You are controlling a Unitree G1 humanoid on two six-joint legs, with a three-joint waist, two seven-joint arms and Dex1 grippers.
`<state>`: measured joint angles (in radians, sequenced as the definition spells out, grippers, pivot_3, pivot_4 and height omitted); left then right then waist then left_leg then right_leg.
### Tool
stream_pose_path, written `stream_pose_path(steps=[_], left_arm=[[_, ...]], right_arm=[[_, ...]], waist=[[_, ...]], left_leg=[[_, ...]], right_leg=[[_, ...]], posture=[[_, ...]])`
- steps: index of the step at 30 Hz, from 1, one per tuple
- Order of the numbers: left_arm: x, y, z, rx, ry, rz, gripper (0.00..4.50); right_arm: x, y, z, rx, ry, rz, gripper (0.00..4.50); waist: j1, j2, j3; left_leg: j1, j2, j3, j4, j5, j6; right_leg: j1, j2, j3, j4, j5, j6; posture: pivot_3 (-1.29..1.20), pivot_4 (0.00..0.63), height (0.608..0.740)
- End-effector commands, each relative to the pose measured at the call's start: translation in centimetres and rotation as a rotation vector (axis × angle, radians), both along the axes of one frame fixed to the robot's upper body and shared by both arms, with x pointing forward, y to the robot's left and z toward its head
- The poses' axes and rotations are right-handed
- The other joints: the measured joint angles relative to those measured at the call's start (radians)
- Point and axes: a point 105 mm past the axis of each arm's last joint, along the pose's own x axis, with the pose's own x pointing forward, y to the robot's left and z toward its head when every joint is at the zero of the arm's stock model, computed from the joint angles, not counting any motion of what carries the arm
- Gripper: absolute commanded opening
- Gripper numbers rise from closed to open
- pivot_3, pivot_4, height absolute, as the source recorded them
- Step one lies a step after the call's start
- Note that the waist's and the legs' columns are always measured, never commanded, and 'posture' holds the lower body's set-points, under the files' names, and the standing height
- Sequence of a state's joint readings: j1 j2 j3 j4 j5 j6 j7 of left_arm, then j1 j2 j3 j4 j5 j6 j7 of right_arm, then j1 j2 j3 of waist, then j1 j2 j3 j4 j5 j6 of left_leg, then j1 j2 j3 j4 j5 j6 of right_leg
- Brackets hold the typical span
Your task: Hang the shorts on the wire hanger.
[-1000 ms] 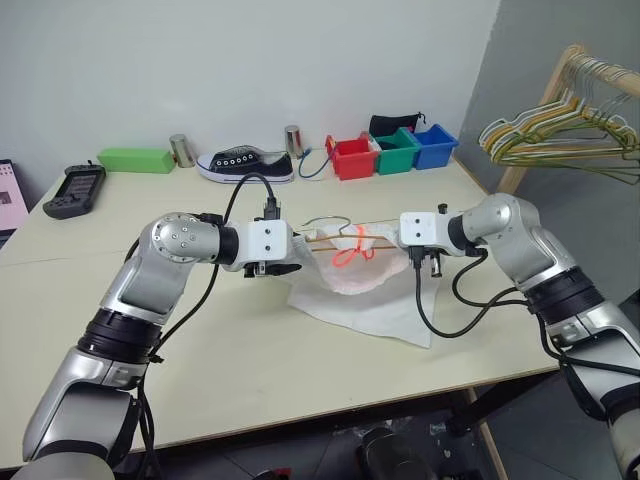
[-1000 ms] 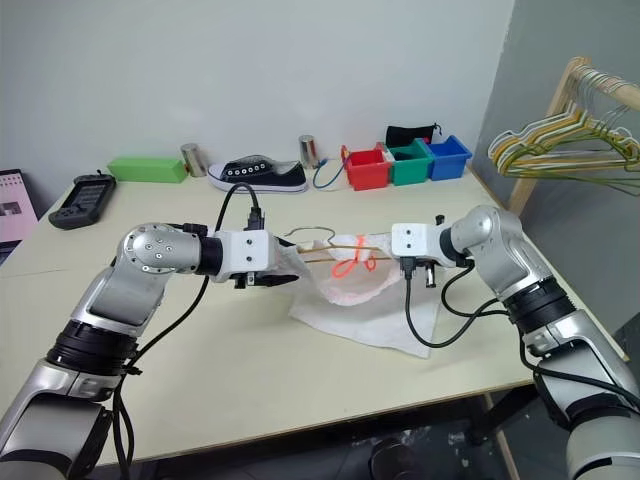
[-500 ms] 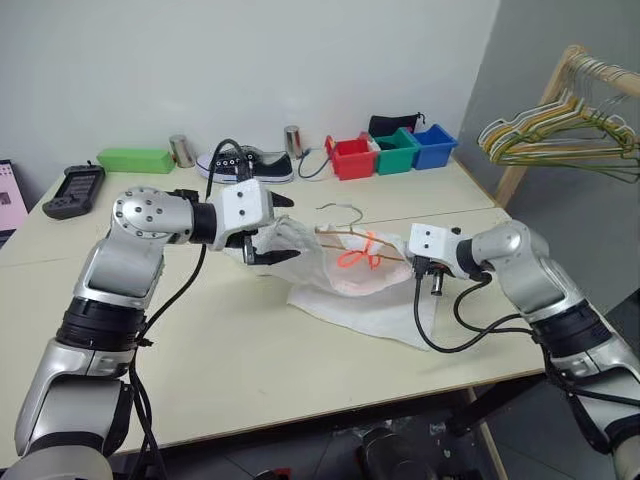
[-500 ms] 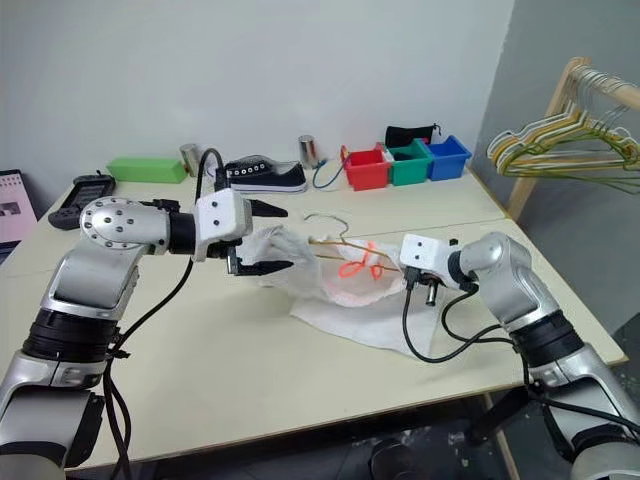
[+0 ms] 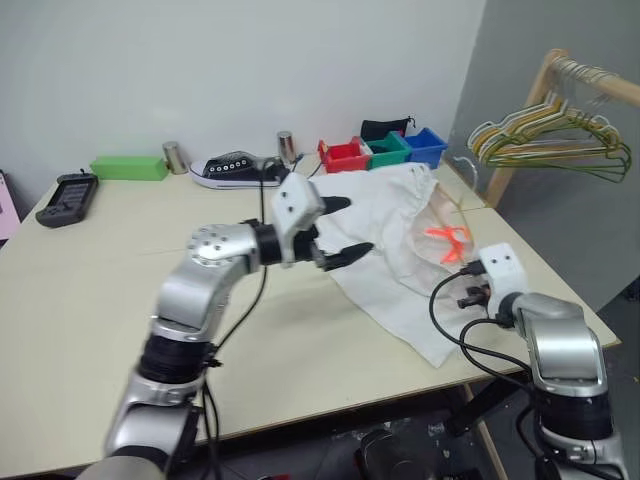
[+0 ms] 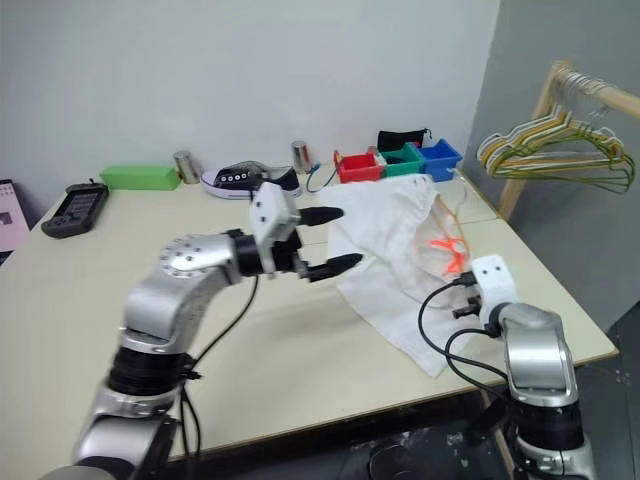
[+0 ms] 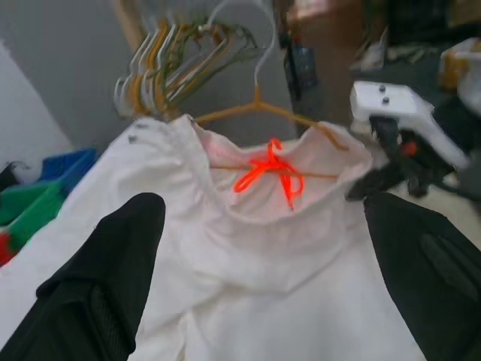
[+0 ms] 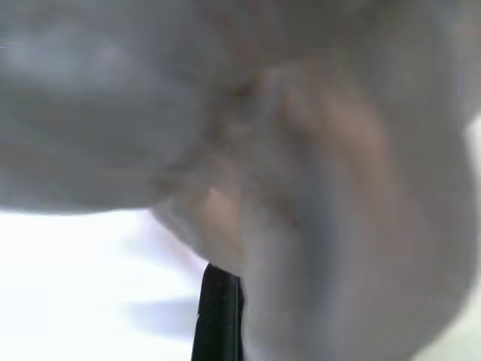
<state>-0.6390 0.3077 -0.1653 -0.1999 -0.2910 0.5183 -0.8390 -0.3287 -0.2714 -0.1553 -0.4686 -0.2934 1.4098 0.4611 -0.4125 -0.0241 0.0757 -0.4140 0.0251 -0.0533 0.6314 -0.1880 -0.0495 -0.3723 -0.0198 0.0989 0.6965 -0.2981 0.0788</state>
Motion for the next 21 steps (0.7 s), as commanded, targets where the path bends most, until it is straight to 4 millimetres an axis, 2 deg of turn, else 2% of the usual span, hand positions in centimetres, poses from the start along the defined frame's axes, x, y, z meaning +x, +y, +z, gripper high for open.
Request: stream_pose_path(steps=[1,6,11,15,19,21], left_arm=[[-0.1,-3.4,2.2,-0.062,-0.092,-0.043,4.48],[0.6,-6.3,3.7,-0.127,-0.123,-0.053,4.48],[1.5,-9.4,5.8,-0.171,-0.180,-0.059,4.48],[1.7,-10.0,6.7,-0.189,-0.198,-0.065,4.48],[1.5,-10.1,6.8,-0.193,-0.206,-0.070,4.48],[1.5,-10.1,6.8,-0.191,-0.205,-0.071,4.48]], right_arm=[[-1.0,-2.4,2.9,-0.050,-0.120,-0.212,0.00],[-1.8,-4.4,3.7,-0.079,-0.160,-0.367,0.00],[-0.7,-7.2,5.7,-0.122,-0.218,-0.486,0.00],[0.6,-8.4,7.1,-0.117,-0.254,-0.511,0.00],[1.4,-10.1,8.5,-0.100,-0.285,-0.554,0.00],[1.8,-10.5,9.0,-0.073,-0.292,-0.567,0.00]], waist=[[-0.022,0.003,-0.003],[-0.088,0.008,-0.007],[-0.152,0.009,-0.007],[-0.184,0.008,-0.007],[-0.200,0.007,-0.006],[-0.208,0.007,-0.006]], left_leg=[[0.000,0.000,0.000,0.000,0.000,0.000],[0.004,0.000,-0.001,-0.003,0.000,0.000],[0.005,0.000,0.001,-0.006,0.000,0.001],[0.007,0.000,0.002,-0.009,-0.001,0.001],[0.021,-0.002,0.003,-0.020,-0.001,0.001],[0.023,-0.001,0.002,-0.022,-0.001,0.001]], right_leg=[[0.000,0.000,0.000,0.000,0.000,0.000],[0.004,0.001,0.000,-0.003,-0.001,-0.001],[0.008,0.000,0.001,-0.013,-0.001,-0.001],[0.011,0.000,0.001,-0.017,-0.001,0.000],[0.021,-0.002,0.001,-0.020,-0.004,-0.003],[0.021,-0.002,0.000,-0.020,-0.005,-0.004]], posture=[[-0.48,0.003,0.740],[-0.50,0.006,0.740],[-0.50,0.006,0.740],[-0.50,0.007,0.740],[-0.50,0.005,0.740],[-0.49,0.006,0.740]])
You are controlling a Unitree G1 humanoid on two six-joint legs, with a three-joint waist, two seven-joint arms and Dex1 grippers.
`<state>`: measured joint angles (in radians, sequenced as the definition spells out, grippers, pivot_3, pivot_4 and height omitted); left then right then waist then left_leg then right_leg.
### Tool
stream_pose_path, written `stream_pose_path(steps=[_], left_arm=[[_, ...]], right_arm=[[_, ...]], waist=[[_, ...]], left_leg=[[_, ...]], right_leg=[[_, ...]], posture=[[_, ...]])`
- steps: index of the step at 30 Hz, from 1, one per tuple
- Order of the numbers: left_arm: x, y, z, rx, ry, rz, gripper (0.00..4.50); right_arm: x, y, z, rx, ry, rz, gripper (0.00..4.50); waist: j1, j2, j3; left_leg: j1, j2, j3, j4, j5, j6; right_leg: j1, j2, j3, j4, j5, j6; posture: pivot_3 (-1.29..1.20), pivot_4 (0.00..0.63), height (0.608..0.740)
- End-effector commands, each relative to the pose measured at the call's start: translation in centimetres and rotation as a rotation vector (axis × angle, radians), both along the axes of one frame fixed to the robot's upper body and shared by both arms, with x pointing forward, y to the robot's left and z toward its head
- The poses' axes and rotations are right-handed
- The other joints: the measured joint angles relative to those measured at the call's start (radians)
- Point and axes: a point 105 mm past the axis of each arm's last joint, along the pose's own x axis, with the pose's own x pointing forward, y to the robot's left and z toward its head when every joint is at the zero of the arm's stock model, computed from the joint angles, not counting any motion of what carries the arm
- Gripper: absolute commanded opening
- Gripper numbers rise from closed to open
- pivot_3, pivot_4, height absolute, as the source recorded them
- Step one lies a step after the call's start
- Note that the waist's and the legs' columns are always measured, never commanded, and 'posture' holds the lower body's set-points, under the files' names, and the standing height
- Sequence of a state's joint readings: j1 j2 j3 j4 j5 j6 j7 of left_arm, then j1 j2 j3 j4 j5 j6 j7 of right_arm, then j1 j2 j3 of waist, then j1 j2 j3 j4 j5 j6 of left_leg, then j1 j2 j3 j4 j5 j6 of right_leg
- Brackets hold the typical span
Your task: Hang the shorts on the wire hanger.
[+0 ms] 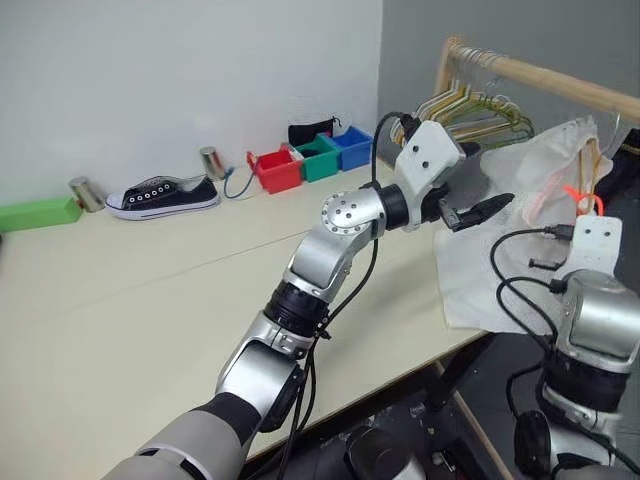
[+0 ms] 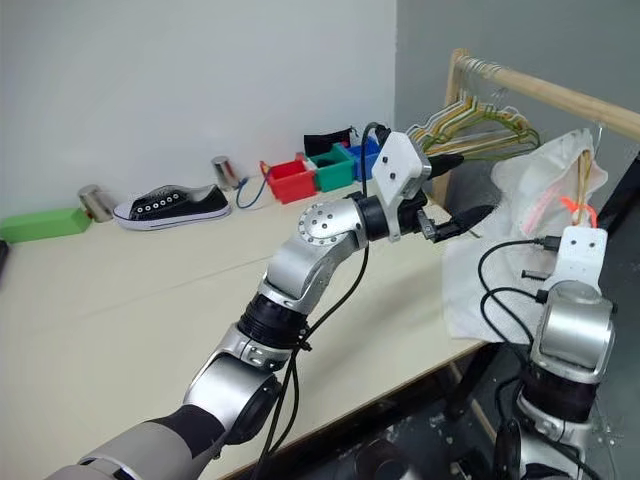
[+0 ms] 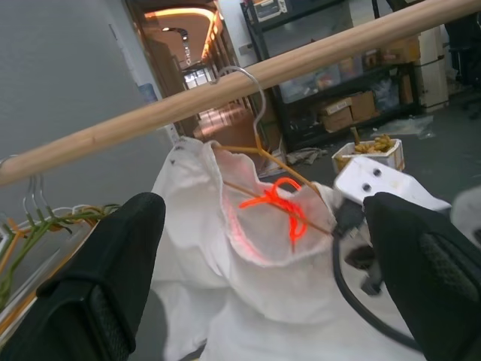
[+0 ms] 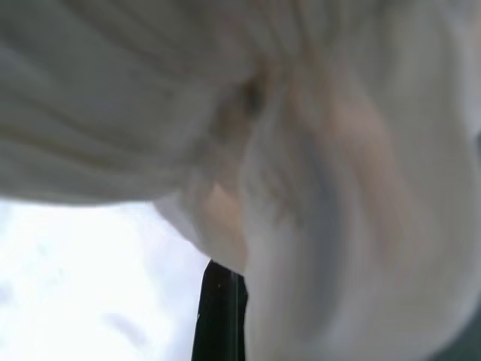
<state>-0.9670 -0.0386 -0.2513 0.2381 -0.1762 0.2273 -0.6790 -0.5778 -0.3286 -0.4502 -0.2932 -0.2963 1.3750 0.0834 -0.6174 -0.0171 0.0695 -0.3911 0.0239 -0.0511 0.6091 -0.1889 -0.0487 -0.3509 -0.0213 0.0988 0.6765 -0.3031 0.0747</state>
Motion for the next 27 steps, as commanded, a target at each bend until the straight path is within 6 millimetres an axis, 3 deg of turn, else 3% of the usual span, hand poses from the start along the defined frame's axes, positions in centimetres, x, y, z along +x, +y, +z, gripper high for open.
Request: stream_pose_path(steps=[1,6,14,20,27], left_arm=[[-0.3,0.2,1.5,-0.024,-0.055,0.002,4.48],[-0.4,0.0,1.6,-0.023,-0.061,0.009,4.48],[-0.4,0.3,1.1,0.001,-0.072,0.027,4.48],[-0.4,0.6,1.1,-0.003,-0.071,0.043,4.50],[-0.1,0.8,1.1,-0.006,-0.070,0.059,4.50]], right_arm=[[0.9,-0.8,2.8,0.010,-0.105,-0.014,0.00],[1.3,-1.5,2.8,0.104,-0.111,-0.039,0.00],[2.1,0.0,1.8,0.254,-0.079,-0.008,0.00],[2.1,-0.8,2.3,0.176,-0.069,-0.011,1.30],[1.9,-0.4,4.2,-0.107,-0.064,0.033,2.67]], waist=[[-0.006,0.000,0.000],[-0.016,0.000,0.000],[-0.014,0.000,0.000],[-0.004,0.000,0.000],[0.005,0.000,0.000]], left_leg=[[0.000,0.000,0.000,0.000,0.000,0.000],[0.000,-0.001,0.001,0.000,0.000,0.000],[0.001,-0.001,0.000,-0.001,0.000,0.000],[0.001,-0.001,0.000,-0.001,0.000,0.000],[0.001,-0.001,0.000,-0.001,0.000,0.000]], right_leg=[[0.000,0.000,0.000,0.000,-0.001,0.000],[0.001,-0.001,0.001,-0.001,-0.002,0.002],[0.002,-0.001,0.001,-0.001,-0.002,0.002],[0.002,-0.001,0.001,-0.001,-0.002,0.002],[0.002,-0.001,0.001,-0.002,-0.002,0.002]], posture=[[-0.49,0.006,0.740],[-0.48,0.004,0.740],[-0.45,0.002,0.740],[-0.44,0.000,0.740],[-0.45,0.000,0.740]])
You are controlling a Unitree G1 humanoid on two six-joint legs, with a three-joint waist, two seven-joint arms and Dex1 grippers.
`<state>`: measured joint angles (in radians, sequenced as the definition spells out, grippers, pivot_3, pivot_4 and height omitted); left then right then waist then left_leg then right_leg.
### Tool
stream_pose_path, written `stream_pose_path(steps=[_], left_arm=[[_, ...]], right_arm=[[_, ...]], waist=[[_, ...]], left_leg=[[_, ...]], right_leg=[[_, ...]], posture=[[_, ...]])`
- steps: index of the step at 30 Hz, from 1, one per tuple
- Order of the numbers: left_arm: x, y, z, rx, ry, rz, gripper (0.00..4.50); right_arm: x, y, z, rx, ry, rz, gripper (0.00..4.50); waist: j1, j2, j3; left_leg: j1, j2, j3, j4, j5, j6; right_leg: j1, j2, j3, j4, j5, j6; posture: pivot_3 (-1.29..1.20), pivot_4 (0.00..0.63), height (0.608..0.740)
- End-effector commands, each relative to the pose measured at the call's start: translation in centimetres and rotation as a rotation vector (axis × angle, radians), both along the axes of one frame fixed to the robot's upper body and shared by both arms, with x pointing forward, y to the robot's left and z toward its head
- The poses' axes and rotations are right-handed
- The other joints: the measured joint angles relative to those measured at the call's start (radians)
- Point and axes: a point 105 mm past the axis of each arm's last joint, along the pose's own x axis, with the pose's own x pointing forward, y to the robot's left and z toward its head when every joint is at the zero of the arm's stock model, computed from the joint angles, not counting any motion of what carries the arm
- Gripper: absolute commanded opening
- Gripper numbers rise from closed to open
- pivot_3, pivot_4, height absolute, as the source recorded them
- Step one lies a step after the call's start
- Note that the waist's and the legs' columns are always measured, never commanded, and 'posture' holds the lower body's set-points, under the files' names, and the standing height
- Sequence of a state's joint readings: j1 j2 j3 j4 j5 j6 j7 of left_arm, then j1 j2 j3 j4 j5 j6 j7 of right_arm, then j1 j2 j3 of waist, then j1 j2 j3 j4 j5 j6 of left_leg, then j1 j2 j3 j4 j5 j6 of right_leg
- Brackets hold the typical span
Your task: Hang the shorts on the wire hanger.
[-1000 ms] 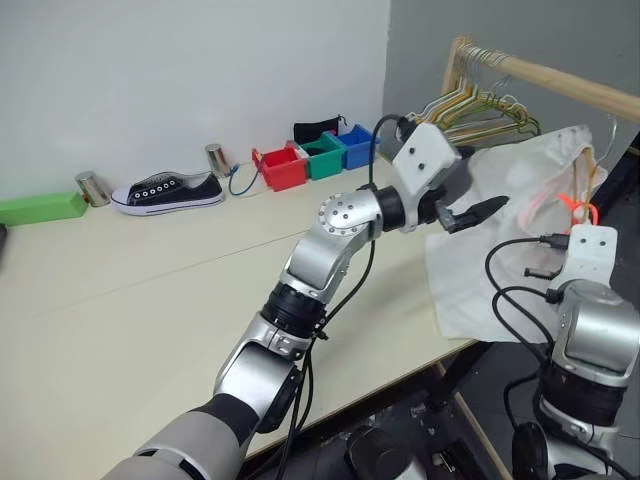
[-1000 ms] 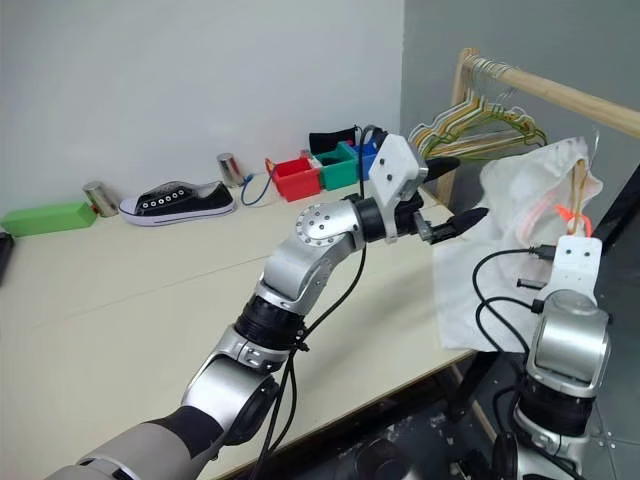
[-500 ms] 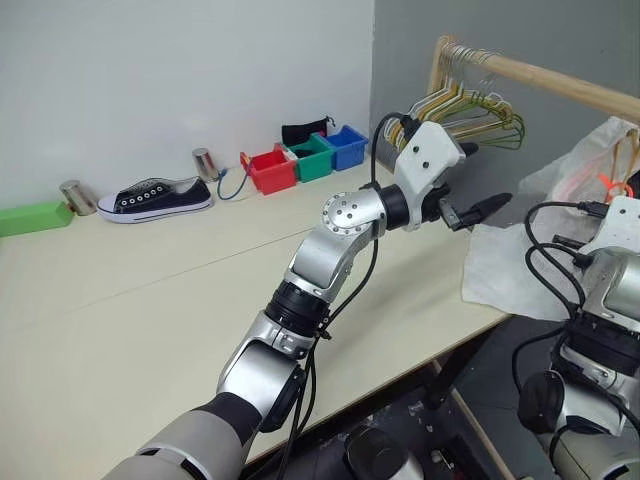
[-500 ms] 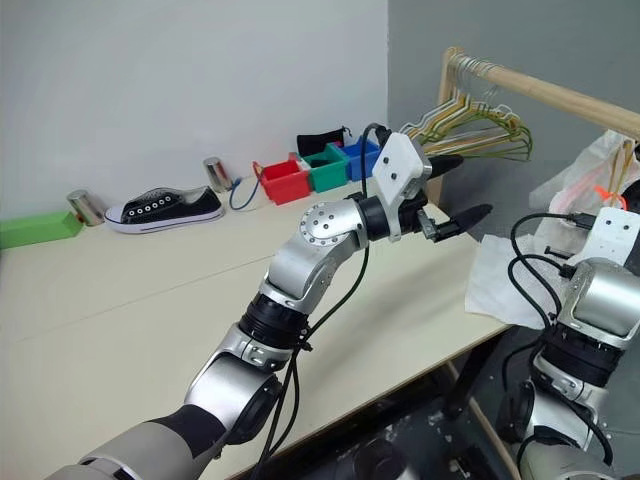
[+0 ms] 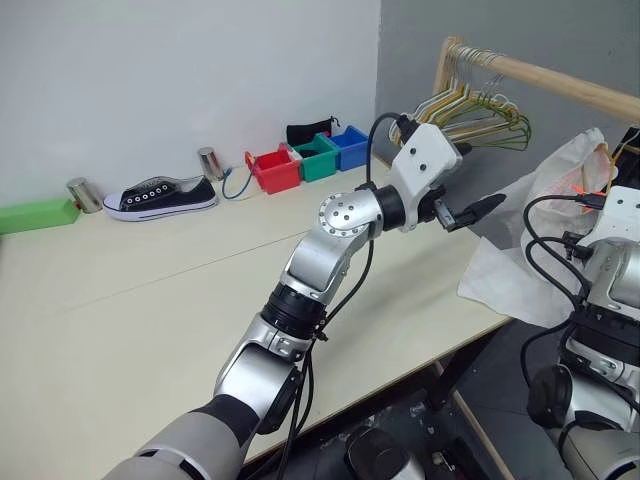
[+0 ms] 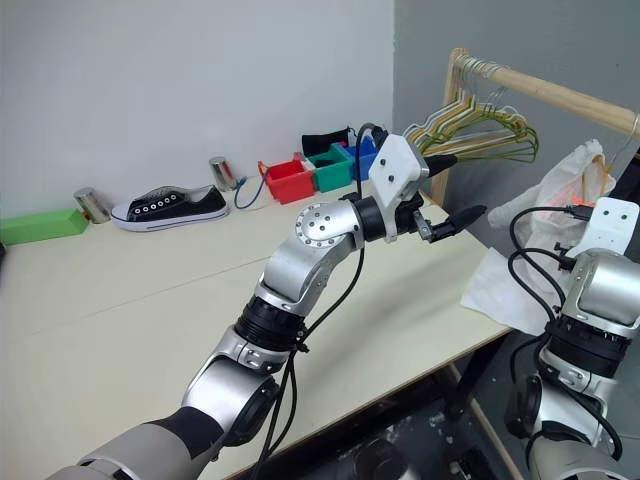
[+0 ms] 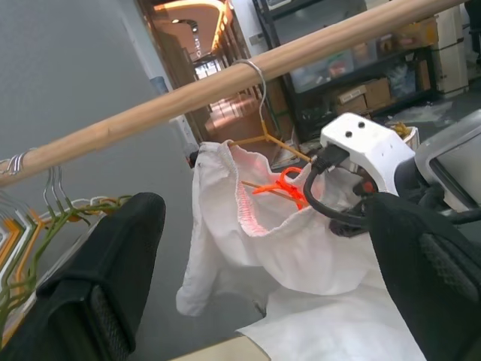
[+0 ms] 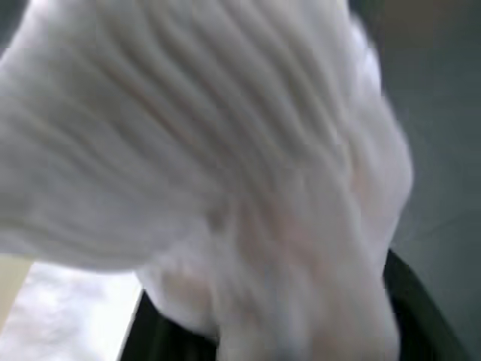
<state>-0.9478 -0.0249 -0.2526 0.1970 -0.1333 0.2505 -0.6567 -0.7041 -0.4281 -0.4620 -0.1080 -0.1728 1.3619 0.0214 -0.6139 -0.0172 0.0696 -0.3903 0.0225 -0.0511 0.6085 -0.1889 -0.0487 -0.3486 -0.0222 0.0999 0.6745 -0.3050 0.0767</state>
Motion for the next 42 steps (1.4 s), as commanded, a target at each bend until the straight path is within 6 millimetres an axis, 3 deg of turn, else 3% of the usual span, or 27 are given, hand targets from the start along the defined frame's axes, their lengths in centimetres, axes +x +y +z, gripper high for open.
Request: stream_pose_path(steps=[1,8,13,16,19,22,26,29,31,32,36,39,42], left_arm=[[-0.3,0.3,1.3,-0.028,-0.050,0.008,4.50],[-0.2,0.7,0.8,-0.030,-0.028,0.010,4.50],[0.2,2.2,0.0,-0.019,-0.006,0.041,4.50],[1.0,4.2,-0.3,-0.028,0.019,0.114,4.50],[2.5,7.3,-1.0,-0.056,0.074,0.255,4.50],[4.3,12.6,-3.1,-0.119,0.178,0.493,4.50],[4.6,19.2,-6.1,-0.183,0.272,0.786,4.50],[3.0,23.5,-9.3,-0.170,0.324,0.998,4.50],[1.7,24.9,-10.7,-0.156,0.346,1.075,4.50],[1.1,25.4,-11.3,-0.154,0.361,1.102,4.50],[-1.0,26.6,-13.2,-0.167,0.426,1.175,4.50],[-2.1,27.3,-14.6,-0.189,0.467,1.218,4.50],[-2.3,27.6,-14.9,-0.194,0.476,1.219,4.50]], right_arm=[[-0.3,1.0,2.9,-0.178,-0.064,0.035,2.84],[-2.0,3.7,4.2,-0.330,-0.076,0.087,4.42],[-3.3,6.3,6.0,-0.359,-0.133,0.089,4.46],[-2.8,8.9,8.0,-0.431,-0.227,0.171,4.46],[-1.4,12.7,8.1,-0.454,-0.303,0.348,4.46],[0.8,17.7,4.9,-0.330,-0.301,0.607,4.46],[3.1,20.4,2.2,-0.336,-0.339,0.688,4.46],[4.5,21.8,-0.2,-0.207,-0.361,0.703,4.46],[4.9,22.7,-1.4,-0.143,-0.361,0.740,4.46],[5.0,23.2,-2.1,-0.112,-0.354,0.767,4.46],[5.0,23.6,-4.0,-0.047,-0.330,0.777,4.46],[4.5,22.7,-6.2,-0.003,-0.279,0.754,4.46],[4.2,21.9,-7.0,-0.009,-0.260,0.731,4.46]], waist=[[0.004,0.000,0.000],[0.008,-0.002,0.001],[0.004,-0.003,0.002],[0.000,-0.003,0.003],[-0.007,-0.003,0.003],[-0.009,-0.005,0.003],[0.016,-0.008,0.003],[0.078,-0.009,0.003],[0.142,-0.010,0.003],[0.152,-0.010,0.003],[0.289,-0.011,0.002],[0.380,-0.011,0.002],[0.433,-0.011,0.002]], left_leg=[[0.000,0.000,0.000,0.000,0.000,0.000],[-0.001,0.000,-0.001,-0.001,0.000,0.000],[-0.002,0.001,0.000,-0.001,0.000,0.000],[-0.001,0.001,0.000,-0.002,0.000,0.000],[-0.001,0.002,-0.001,-0.002,0.000,0.000],[-0.001,0.002,-0.001,-0.002,0.000,0.000],[0.000,0.004,-0.002,-0.003,0.000,0.000],[-0.002,0.003,-0.003,-0.002,0.000,0.000],[-0.004,0.003,-0.004,-0.002,0.000,0.000],[-0.006,0.003,-0.006,-0.002,0.000,0.000],[-0.009,0.003,-0.006,-0.002,-0.001,-0.002],[-0.011,0.002,-0.007,-0.001,-0.001,-0.002],[-0.011,0.002,-0.007,-0.001,-0.001,-0.002]], right_leg=[[0.000,0.000,0.000,0.000,0.000,0.000],[-0.001,0.000,0.000,-0.001,0.000,0.000],[-0.001,0.000,0.000,-0.002,-0.002,-0.002],[-0.002,0.000,0.000,-0.002,-0.001,-0.002],[-0.002,0.000,0.000,-0.002,-0.002,-0.002],[-0.001,0.001,-0.001,-0.002,0.000,0.000],[-0.001,0.003,-0.002,-0.001,0.000,0.001],[-0.002,0.003,-0.001,0.001,0.001,0.001],[-0.004,0.003,-0.002,0.001,0.001,0.001],[-0.005,0.003,-0.003,0.001,0.001,0.001],[-0.006,0.003,-0.002,-0.001,0.001,0.001],[-0.006,0.003,-0.001,-0.003,0.001,0.001],[-0.005,0.003,-0.002,-0.006,0.000,0.000]], posture=[[-0.45,0.003,0.740],[-0.49,0.016,0.740],[-0.50,0.026,0.740],[-0.49,0.030,0.740],[-0.45,0.027,0.740],[-0.39,0.023,0.740],[-0.27,0.014,0.740],[-0.21,0.011,0.740],[-0.17,0.010,0.740],[-0.14,0.010,0.740],[-0.08,0.010,0.740],[-0.06,0.013,0.740],[-0.06,0.014,0.740]])
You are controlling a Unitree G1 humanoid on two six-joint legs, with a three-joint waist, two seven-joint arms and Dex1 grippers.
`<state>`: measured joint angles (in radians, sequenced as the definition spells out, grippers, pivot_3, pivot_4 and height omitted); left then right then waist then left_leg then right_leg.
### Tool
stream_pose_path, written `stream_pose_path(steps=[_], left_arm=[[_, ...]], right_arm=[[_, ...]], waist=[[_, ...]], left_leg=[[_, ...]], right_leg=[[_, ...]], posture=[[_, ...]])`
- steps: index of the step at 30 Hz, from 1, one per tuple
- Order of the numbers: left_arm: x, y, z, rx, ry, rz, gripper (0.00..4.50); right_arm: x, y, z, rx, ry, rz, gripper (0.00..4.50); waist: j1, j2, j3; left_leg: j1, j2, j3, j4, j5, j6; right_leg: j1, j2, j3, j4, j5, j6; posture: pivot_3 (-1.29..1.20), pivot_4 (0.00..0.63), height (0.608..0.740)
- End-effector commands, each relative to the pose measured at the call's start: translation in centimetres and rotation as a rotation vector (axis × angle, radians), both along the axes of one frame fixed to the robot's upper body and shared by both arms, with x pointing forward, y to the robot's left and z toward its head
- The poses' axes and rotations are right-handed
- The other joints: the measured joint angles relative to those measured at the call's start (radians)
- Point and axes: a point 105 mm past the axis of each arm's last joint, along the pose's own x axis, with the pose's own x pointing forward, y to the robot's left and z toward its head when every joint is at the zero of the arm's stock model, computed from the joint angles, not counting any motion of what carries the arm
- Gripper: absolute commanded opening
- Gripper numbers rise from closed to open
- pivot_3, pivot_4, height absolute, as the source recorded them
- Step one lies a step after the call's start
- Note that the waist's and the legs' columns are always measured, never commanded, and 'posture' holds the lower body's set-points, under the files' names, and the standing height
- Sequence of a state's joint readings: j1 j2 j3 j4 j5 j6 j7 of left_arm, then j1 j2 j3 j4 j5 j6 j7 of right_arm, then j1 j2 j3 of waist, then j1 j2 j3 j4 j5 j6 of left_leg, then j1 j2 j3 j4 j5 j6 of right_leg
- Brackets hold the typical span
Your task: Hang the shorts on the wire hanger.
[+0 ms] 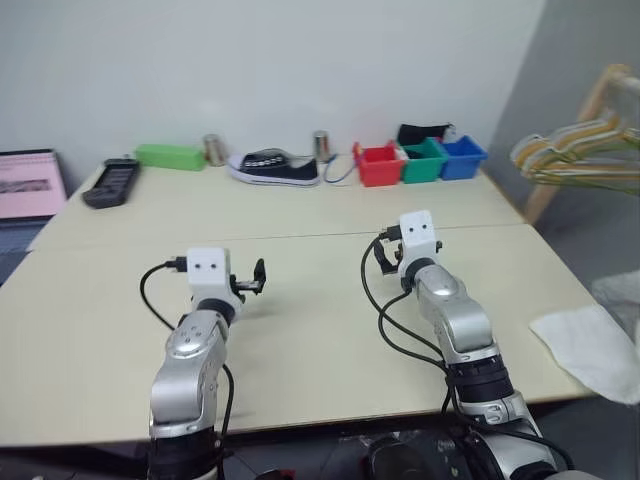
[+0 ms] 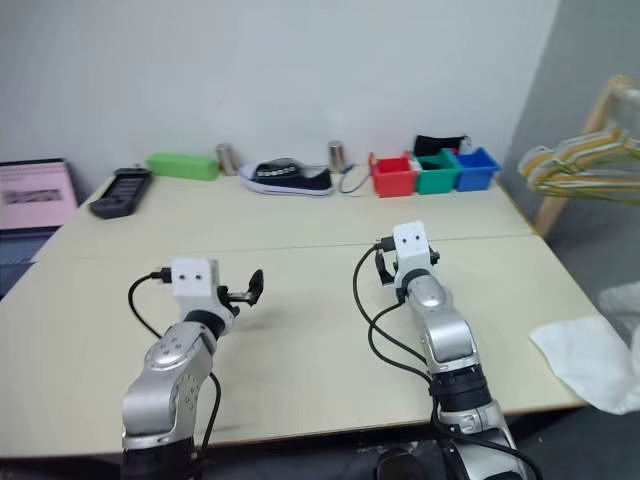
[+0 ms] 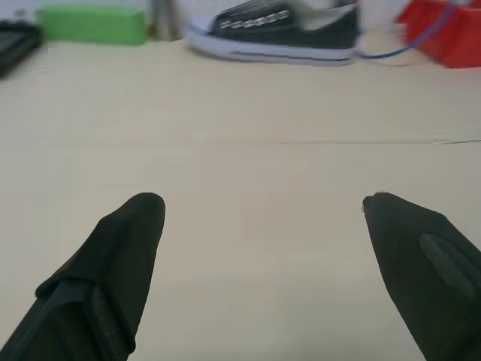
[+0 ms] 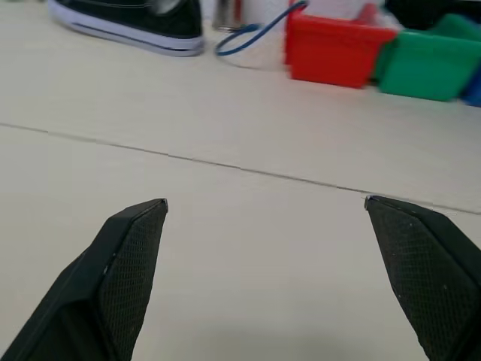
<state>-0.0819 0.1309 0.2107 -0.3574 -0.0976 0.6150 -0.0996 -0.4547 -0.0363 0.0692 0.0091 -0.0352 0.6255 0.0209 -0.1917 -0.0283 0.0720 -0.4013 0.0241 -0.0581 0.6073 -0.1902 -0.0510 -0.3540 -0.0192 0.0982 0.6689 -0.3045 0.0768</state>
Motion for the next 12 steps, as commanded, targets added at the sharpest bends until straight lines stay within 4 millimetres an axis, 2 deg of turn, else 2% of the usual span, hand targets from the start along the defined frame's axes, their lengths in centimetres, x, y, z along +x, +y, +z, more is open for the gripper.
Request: stream_pose_path(steps=[1,5,12], left_arm=[[0.2,-0.4,1.8,-0.011,-0.077,-0.024,4.50],[0.4,-0.9,1.8,-0.020,-0.076,-0.063,4.50],[0.6,-1.7,1.1,-0.006,-0.041,-0.113,4.50]], right_arm=[[-0.1,-1.5,0.3,0.002,-0.027,-0.038,4.46],[-0.3,-2.6,0.1,-0.010,-0.024,-0.076,4.46],[-1.1,-5.0,0.0,-0.034,-0.024,-0.164,4.46]], waist=[[0.024,0.001,0.000],[0.039,0.001,0.000],[0.032,0.002,0.000]], left_leg=[[0.000,0.000,0.000,0.000,0.000,0.000],[0.001,0.001,0.001,0.000,0.000,0.000],[0.000,0.002,0.002,0.000,0.000,0.000]], right_leg=[[0.000,0.000,0.000,-0.001,0.000,0.000],[0.001,0.001,0.000,-0.005,0.002,-0.003],[0.001,0.002,0.001,-0.005,0.003,-0.004]], posture=[[-0.07,0.014,0.740],[-0.10,0.014,0.740],[-0.15,0.023,0.740]])
